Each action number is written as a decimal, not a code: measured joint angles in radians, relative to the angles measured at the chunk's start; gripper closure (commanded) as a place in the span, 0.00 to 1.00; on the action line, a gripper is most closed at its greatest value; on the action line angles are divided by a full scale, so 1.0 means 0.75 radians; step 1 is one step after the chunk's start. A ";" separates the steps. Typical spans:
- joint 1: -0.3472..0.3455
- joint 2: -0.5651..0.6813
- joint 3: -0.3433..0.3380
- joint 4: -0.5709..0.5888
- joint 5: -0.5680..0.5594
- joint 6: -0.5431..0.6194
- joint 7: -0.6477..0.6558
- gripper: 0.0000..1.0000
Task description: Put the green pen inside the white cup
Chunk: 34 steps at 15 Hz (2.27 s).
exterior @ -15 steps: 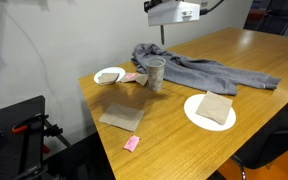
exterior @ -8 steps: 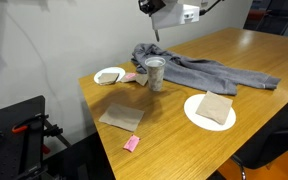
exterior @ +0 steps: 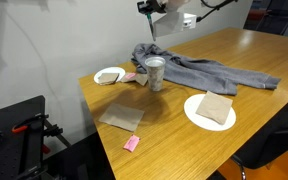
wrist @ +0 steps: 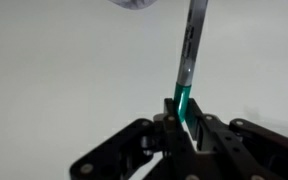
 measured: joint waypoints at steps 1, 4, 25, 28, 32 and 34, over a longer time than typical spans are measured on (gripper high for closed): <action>0.034 -0.002 -0.042 0.008 0.043 -0.011 -0.029 0.96; 0.143 -0.018 -0.186 0.031 0.174 -0.052 -0.115 0.96; 0.652 -0.134 -0.965 0.101 0.611 -0.479 -0.250 0.96; 0.662 -0.132 -1.003 0.100 0.641 -0.561 -0.269 0.96; 0.664 -0.125 -1.056 0.096 0.663 -0.640 -0.336 0.96; 0.665 -0.113 -1.072 0.096 0.668 -0.665 -0.371 0.96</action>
